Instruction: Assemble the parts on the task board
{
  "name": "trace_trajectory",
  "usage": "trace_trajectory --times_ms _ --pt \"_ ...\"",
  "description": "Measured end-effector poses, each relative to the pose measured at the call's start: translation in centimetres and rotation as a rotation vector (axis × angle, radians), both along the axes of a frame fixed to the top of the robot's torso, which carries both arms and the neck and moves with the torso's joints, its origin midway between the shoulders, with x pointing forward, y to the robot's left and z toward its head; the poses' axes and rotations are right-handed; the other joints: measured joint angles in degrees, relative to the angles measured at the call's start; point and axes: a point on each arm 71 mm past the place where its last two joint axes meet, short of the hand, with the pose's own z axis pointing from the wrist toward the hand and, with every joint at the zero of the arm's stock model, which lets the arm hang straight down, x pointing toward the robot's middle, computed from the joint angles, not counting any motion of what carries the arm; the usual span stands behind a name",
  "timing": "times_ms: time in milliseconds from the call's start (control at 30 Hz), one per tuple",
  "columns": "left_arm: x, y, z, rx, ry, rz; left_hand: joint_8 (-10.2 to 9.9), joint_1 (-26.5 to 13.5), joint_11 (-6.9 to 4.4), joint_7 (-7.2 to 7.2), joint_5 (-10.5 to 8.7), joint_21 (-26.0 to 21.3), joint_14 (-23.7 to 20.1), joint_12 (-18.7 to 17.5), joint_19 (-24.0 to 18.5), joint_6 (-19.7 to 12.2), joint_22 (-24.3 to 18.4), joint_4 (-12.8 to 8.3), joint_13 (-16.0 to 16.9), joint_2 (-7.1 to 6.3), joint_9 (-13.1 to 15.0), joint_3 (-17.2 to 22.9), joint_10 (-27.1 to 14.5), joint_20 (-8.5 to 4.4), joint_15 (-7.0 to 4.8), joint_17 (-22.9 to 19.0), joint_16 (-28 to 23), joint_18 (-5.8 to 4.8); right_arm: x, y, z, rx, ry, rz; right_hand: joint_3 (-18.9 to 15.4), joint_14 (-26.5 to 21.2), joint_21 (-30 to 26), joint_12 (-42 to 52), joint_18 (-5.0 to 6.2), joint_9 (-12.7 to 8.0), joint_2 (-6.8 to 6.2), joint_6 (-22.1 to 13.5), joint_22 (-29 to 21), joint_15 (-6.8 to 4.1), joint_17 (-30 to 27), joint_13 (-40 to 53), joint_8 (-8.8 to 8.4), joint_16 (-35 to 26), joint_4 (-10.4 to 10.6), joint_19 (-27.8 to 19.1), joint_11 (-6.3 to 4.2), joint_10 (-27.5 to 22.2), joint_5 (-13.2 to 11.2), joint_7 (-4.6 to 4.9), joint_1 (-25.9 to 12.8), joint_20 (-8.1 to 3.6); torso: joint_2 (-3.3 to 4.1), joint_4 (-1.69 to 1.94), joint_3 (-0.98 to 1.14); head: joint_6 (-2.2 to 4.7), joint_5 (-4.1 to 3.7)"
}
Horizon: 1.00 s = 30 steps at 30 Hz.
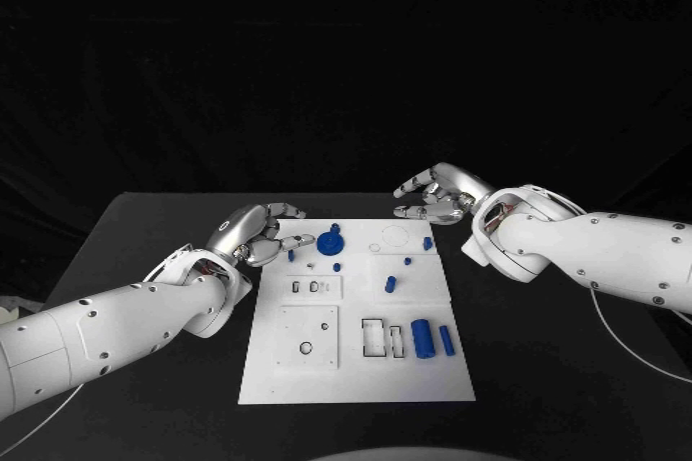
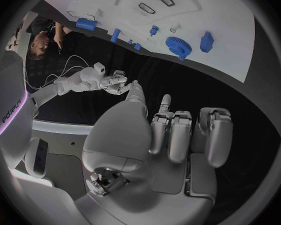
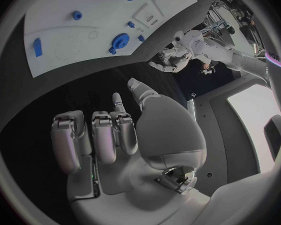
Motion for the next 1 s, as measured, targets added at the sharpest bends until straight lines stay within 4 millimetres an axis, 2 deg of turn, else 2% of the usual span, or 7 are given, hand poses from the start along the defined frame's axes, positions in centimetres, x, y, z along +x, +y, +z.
trace_trajectory --times_ms 33,100,267,400,633,800,1000 --pt "0.0 0.0 -0.1 0.000 0.001 0.000 0.0 0.0 0.00 0.00 0.00 0.0 0.0 0.0 0.0 0.0 0.0 0.0 0.0 0.00 0.0 0.0 0.0 0.00 0.00 0.0 0.0 0.00 -0.1 -0.3 -0.1 -0.004 0.007 -0.003 -0.4 0.1 0.0 0.0 0.00 0.0 0.00 0.2 0.0 -0.23 0.0 0.0 0.00 0.0 0.1 0.0 -0.38 0.0 -0.4 -0.20 0.0 -0.22 -0.05 -0.07 0.05 0.05 -0.14" --pt "0.0 0.0 -0.2 0.001 0.002 -0.001 -0.2 0.0 0.00 0.00 0.00 0.0 0.0 0.0 0.0 0.0 0.0 0.0 0.0 0.00 0.0 0.0 0.0 0.00 0.00 0.0 0.0 0.00 -0.2 -1.1 -0.5 -0.014 0.024 -0.013 -0.9 0.0 0.0 0.0 0.01 -0.1 0.00 0.5 0.0 -0.36 0.0 0.0 0.00 0.0 0.6 0.0 -0.42 0.0 -1.2 -0.48 0.0 -0.44 -0.11 -0.14 0.12 0.13 -0.53" --pt "-0.1 0.0 -0.3 0.001 0.002 -0.003 -0.2 0.0 0.00 0.00 0.00 0.0 0.0 0.0 0.0 0.0 0.0 0.0 0.0 0.00 0.0 0.0 0.0 0.00 0.00 0.0 0.0 0.00 -0.4 -2.9 -1.8 -0.052 0.056 -0.045 -1.8 -0.1 0.0 0.0 0.01 -0.4 -0.22 0.5 0.0 -0.84 0.0 0.0 0.00 0.0 0.9 -0.1 -0.63 0.0 -3.2 -0.49 0.2 -0.75 -0.23 -0.28 0.25 0.44 -2.28" --pt "-0.1 0.0 -0.3 0.001 0.002 -0.003 -0.2 0.0 0.00 0.00 0.00 0.0 0.0 0.0 0.0 0.0 0.0 0.0 0.0 0.00 0.0 0.0 0.0 0.00 0.00 0.0 0.0 0.00 -0.2 -3.9 -2.7 -0.085 0.073 -0.069 -2.0 0.1 0.0 0.0 0.00 -0.6 -0.19 0.2 0.0 -1.05 0.0 0.0 0.00 0.0 1.1 0.0 -0.83 0.0 -3.9 -0.79 0.2 -1.04 -0.20 -0.38 0.31 0.57 -3.05" --pt "-0.1 0.2 -0.3 0.002 0.002 -0.003 -0.2 0.2 0.00 0.00 0.00 0.0 0.0 0.0 0.0 0.0 0.0 0.0 0.0 0.23 0.0 0.0 0.0 0.00 0.00 0.0 0.0 0.00 0.2 -4.6 -4.4 -0.138 0.103 -0.093 -2.3 0.1 0.0 0.0 0.00 -0.8 0.22 -0.3 0.0 -1.05 0.0 0.0 0.00 0.0 0.9 0.0 -0.83 0.0 -3.9 -0.89 1.7 -1.04 -0.17 -0.32 0.25 0.12 -3.55" --pt "-0.2 0.5 -0.4 0.004 0.002 0.002 -0.2 0.3 0.00 0.00 0.00 0.0 0.0 0.0 0.0 0.0 0.0 0.0 0.0 0.30 0.0 0.0 0.0 0.00 0.00 0.0 0.0 0.00 0.5 -4.6 -5.3 -0.181 0.105 -0.095 -2.3 0.1 0.0 0.0 0.00 -1.0 0.38 -0.9 0.0 -1.05 0.0 0.0 0.01 0.0 0.4 0.0 -1.11 0.0 -3.9 -1.50 2.8 -1.04 -0.16 -0.31 0.25 0.01 -3.56" --pt "-0.2 0.7 -0.3 0.004 0.003 0.004 -0.2 0.3 0.00 0.00 0.00 0.0 0.0 0.0 0.0 0.0 0.0 0.0 0.0 0.30 0.0 0.0 0.0 0.00 0.00 0.0 0.0 0.01 0.9 -4.4 -5.9 -0.234 0.089 -0.087 -2.1 0.1 0.0 0.0 0.00 -1.1 0.46 -1.1 0.0 -1.47 0.0 0.0 0.01 0.0 0.2 0.0 -1.23 0.0 -3.9 -1.70 3.3 -1.45 -0.20 -0.24 0.25 -0.13 -3.54"
